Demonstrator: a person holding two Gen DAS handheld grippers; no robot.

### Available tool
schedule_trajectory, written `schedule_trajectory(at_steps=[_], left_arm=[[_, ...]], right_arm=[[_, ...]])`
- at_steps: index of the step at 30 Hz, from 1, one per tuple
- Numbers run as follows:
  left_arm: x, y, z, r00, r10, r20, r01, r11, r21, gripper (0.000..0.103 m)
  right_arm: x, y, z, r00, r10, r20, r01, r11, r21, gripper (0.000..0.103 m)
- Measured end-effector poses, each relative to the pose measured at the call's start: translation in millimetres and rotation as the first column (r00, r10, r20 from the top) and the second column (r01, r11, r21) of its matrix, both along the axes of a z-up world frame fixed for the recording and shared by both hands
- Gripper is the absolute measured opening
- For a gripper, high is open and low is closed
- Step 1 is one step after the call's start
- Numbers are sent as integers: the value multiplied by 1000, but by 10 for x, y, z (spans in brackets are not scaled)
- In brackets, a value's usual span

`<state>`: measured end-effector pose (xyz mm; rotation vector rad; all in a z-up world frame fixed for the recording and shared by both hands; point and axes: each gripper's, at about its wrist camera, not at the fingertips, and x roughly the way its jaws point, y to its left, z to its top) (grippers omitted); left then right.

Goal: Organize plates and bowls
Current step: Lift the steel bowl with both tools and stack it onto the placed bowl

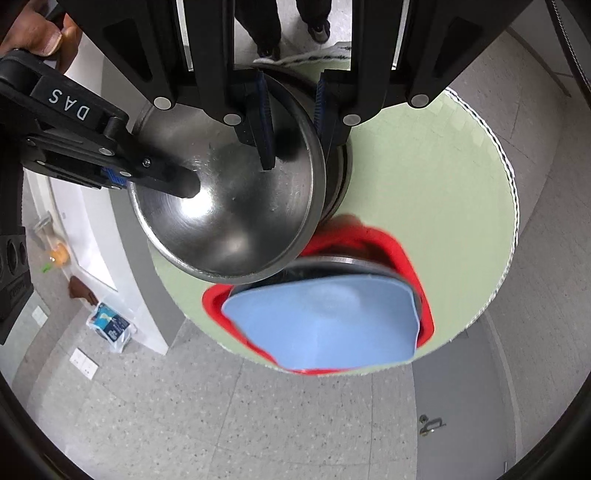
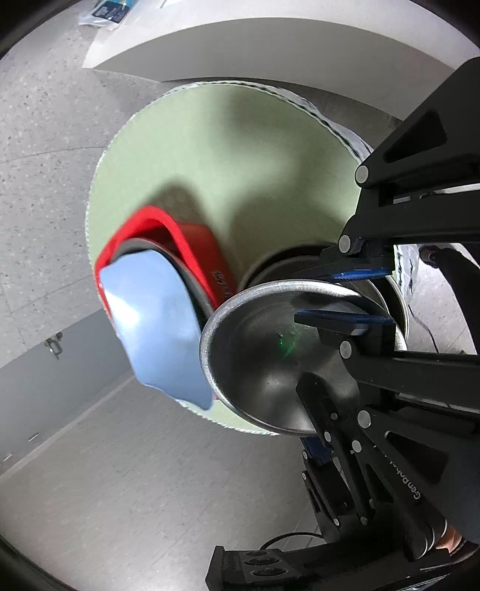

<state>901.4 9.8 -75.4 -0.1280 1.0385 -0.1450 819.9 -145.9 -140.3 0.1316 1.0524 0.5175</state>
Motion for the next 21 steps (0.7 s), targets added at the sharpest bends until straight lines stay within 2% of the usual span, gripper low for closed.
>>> schedule_trajectory(at_steps=[5,16,21], left_arm=[[114,87,-128,999,-32,-19,32,999,-11,16],[229,249,-215,998,-62,-11,61,997,-48,19],[183,230,-238,998,-69,-9,68,995,-67,21]], right_arm=[[-35,92,-112,1000,-20,11,21,997,-80,14],[-88,187,-168,998,-53,20,55,989,-136,17],[-134,225,-131,998,-51,21,54,990,-132,26]])
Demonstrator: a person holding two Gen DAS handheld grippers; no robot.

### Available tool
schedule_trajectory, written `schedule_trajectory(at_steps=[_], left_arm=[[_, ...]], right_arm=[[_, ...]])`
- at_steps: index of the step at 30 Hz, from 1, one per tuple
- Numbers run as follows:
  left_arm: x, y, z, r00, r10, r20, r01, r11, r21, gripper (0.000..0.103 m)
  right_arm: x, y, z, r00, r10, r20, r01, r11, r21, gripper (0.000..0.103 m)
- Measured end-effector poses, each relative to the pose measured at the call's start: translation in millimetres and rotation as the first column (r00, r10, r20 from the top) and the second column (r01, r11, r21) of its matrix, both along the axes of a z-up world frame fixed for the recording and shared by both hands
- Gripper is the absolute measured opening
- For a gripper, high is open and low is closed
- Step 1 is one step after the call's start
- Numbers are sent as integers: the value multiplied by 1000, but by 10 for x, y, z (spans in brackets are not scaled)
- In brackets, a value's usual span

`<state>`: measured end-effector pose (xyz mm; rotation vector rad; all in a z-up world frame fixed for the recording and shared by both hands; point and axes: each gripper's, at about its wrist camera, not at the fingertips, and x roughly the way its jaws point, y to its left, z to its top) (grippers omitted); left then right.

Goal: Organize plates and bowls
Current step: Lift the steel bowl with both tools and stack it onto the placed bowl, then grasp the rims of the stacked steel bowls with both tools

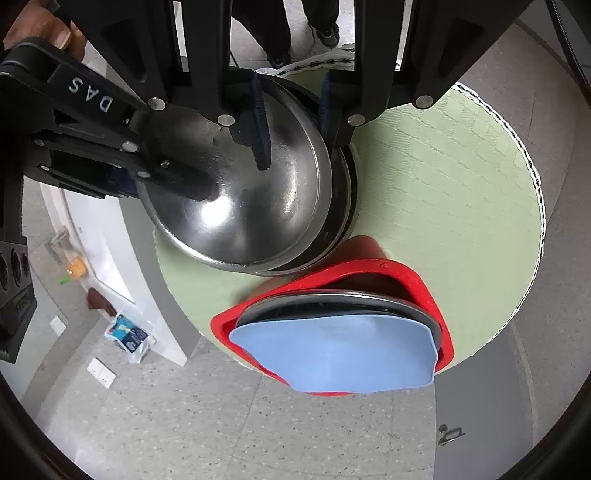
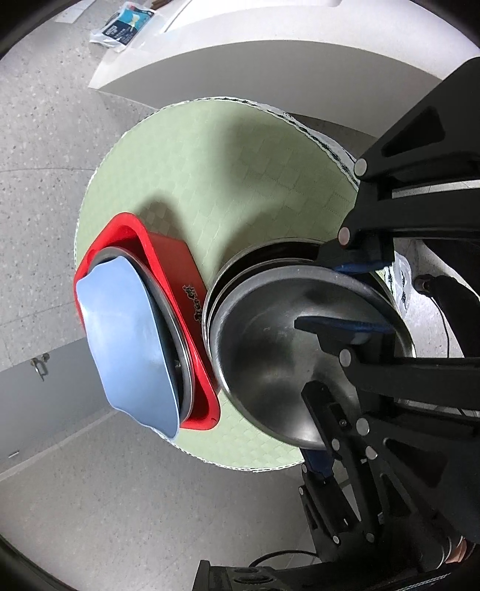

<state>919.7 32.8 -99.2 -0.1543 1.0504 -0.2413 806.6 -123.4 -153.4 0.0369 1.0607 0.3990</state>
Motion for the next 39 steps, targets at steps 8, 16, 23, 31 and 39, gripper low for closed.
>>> schedule_trajectory(at_steps=[8,16,23,31,39], left_arm=[[-3,46,37,1000,18,-7,-18,1000,-14,24],[-134,146,134,998,52,28,-51,998,-34,56],[-338,383,159,987,141,72,-137,989,-56,76],[-456,485,-157,963,271,-4,-270,958,-97,80],[-317,252,-323,971,237,-43,-241,962,-128,80]], right_arm=[[-22,-1,76,1000,-12,16,12,1000,-9,44],[-48,-118,143,999,-34,40,33,999,22,45],[-108,-402,227,991,-114,69,107,989,105,59],[-47,-641,-127,975,-217,-46,222,953,207,62],[-33,-497,-483,968,-187,-166,230,928,293,62]])
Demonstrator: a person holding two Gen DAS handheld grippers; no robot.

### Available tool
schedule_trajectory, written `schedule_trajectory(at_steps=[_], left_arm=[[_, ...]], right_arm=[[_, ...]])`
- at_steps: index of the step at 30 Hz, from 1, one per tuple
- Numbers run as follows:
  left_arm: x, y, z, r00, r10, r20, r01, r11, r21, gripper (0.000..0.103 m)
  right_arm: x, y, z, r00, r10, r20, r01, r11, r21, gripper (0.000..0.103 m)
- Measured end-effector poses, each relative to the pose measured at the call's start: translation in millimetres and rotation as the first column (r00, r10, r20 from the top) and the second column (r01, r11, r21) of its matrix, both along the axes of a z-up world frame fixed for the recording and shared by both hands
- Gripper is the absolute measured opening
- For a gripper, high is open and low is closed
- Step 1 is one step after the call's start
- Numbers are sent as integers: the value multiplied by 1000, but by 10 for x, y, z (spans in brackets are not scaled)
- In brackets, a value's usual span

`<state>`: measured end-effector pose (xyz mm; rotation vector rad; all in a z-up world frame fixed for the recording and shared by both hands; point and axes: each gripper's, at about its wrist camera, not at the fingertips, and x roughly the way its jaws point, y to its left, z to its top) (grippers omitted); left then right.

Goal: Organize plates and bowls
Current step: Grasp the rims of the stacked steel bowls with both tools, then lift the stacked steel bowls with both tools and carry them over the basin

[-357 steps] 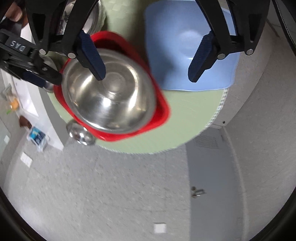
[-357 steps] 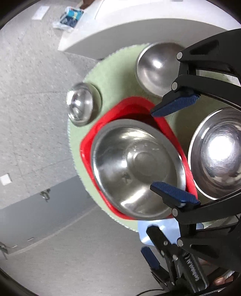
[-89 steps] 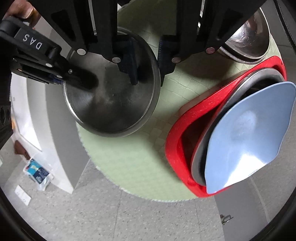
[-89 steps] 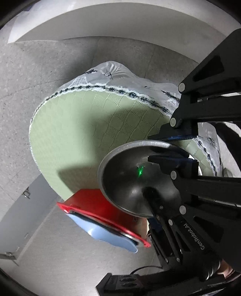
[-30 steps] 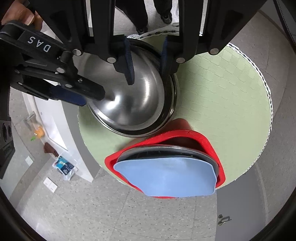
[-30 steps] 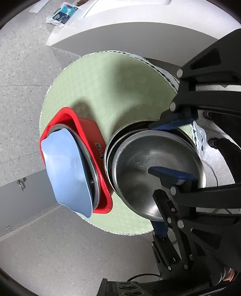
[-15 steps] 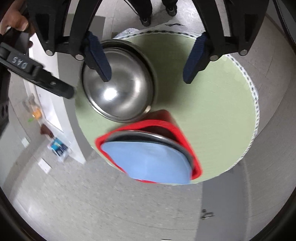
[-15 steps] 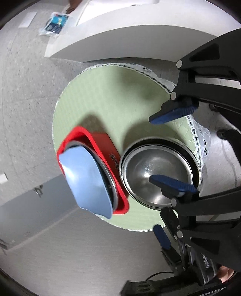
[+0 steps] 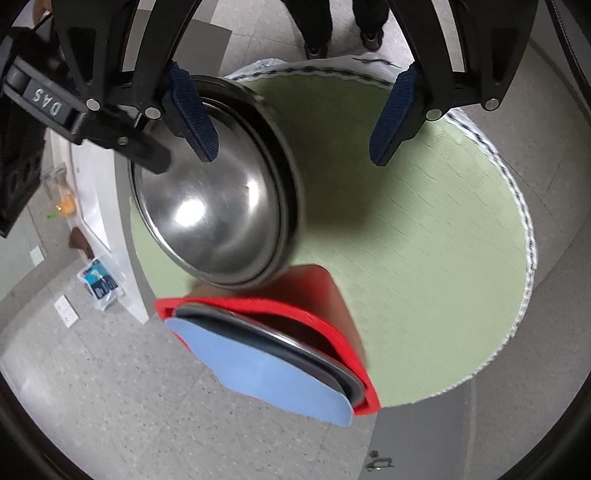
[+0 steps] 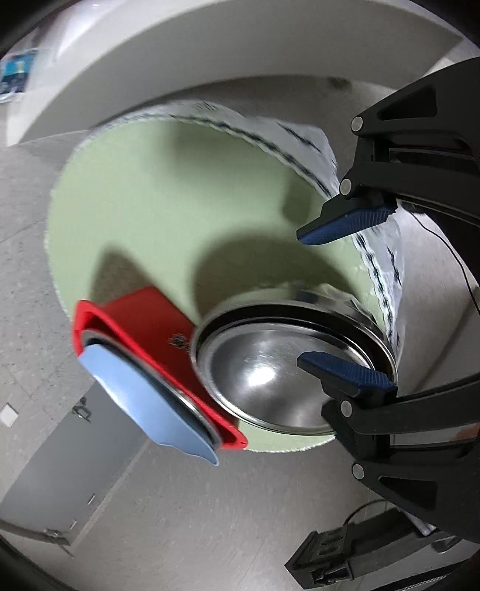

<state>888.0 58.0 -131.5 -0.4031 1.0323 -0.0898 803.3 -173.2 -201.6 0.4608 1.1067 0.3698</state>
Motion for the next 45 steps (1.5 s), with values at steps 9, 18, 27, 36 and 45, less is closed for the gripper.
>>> schedule_trajectory(at_steps=[9,18,27,36,45], left_arm=[[187,22,-100,999,-47,-19,46,998,-52,49],[274,31,6,997,-82,-1,82,997,-9,44],[104,-119,296,986,-155,63,156,988,-4,45],[99,-19,696,975,-157,154,163,986,-24,44],[499,189,990,976,-55,213,56,998,6,44]], right_arm=[[65,64,-232,998,14,-62,-7,994,113,51],[32,139,-209,998,18,-57,-13,995,96,40],[-192,16,80,1000,-8,-14,9,998,65,40],[-94,-87,548,998,-2,61,-4,996,91,41],[660,250,877,984,114,138,-130,985,116,41]])
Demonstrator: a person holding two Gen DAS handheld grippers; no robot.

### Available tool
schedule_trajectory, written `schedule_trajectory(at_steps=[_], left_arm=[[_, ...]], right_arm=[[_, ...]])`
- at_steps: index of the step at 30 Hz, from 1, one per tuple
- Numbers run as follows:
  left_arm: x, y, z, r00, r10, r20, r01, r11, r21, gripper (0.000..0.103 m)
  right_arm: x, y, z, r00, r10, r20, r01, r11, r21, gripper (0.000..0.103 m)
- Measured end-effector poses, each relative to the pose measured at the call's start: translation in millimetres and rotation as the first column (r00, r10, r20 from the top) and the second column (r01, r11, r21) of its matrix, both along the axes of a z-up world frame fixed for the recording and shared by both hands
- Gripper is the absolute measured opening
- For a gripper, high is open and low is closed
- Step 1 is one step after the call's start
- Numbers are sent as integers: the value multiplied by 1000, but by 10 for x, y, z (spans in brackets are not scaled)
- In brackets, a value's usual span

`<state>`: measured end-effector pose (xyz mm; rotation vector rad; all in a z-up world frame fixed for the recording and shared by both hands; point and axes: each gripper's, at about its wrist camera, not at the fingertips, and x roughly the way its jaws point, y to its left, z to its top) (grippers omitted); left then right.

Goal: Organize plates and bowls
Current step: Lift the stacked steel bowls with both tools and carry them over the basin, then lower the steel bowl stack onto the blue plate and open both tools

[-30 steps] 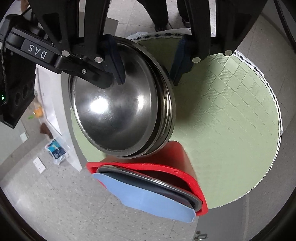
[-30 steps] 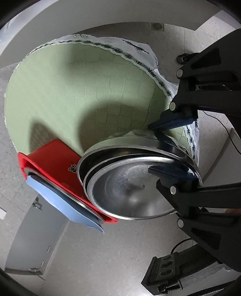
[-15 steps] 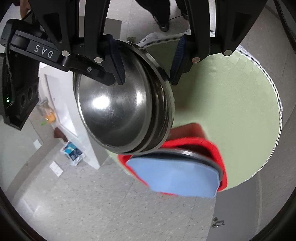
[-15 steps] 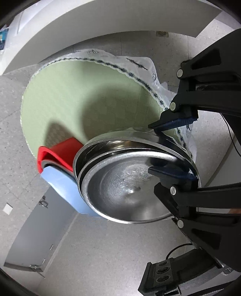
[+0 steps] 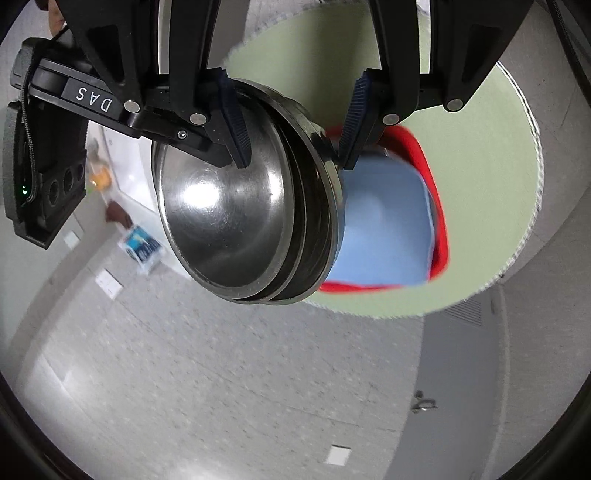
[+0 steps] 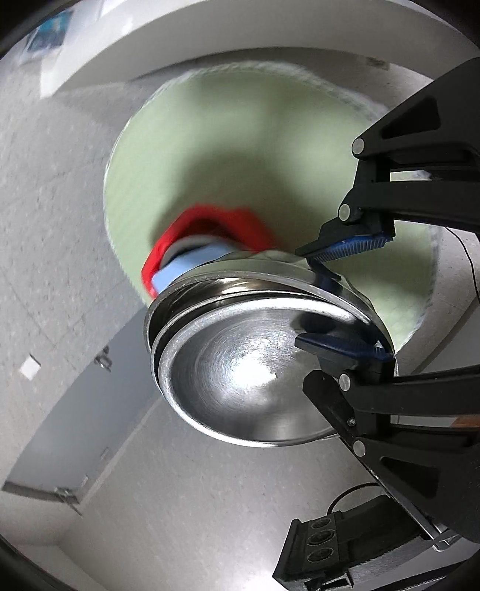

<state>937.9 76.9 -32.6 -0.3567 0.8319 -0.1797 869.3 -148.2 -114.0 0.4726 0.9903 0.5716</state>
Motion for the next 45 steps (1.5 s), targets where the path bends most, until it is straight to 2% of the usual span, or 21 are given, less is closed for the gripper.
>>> schedule_trajectory(at_steps=[6,12,18,26,34,36,39,43,45], left_arm=[[403,-61,-82,996,81,-32,-80,997,4,44],[796,-143,-302,985,131,-115,-130,991,12,44],[1335,-206,-413,973,150,-177,-150,989,10,44],[1710,-192,-544,963,146,-225,-151,989,-5,45],[1768,-95,-614,967,121,-225,-127,992,-11,48],[1729,-75,-628,968,112,-223,-118,993,-15,51],[1704,-65,-624,971,102,-217,-108,994,-16,56],[1592,-16,-615,975,90,-205,-98,995,-29,60],[1491,9,-586,978,78,-191,-88,995,-40,69]], right_arm=[[562,290,-32,996,92,3,-92,995,-22,41],[902,453,-229,987,155,-41,-157,986,-60,41],[1047,538,-416,978,188,-86,-195,977,-86,41],[1123,626,-430,977,190,-96,-202,970,-132,42],[1174,678,-415,986,146,-85,-159,972,-176,48],[1139,690,-385,986,145,-80,-157,971,-178,51],[1117,736,-359,988,143,-59,-153,967,-204,61],[1066,691,-354,991,123,-55,-131,976,-176,65],[1042,658,-345,992,111,-55,-119,980,-158,69]])
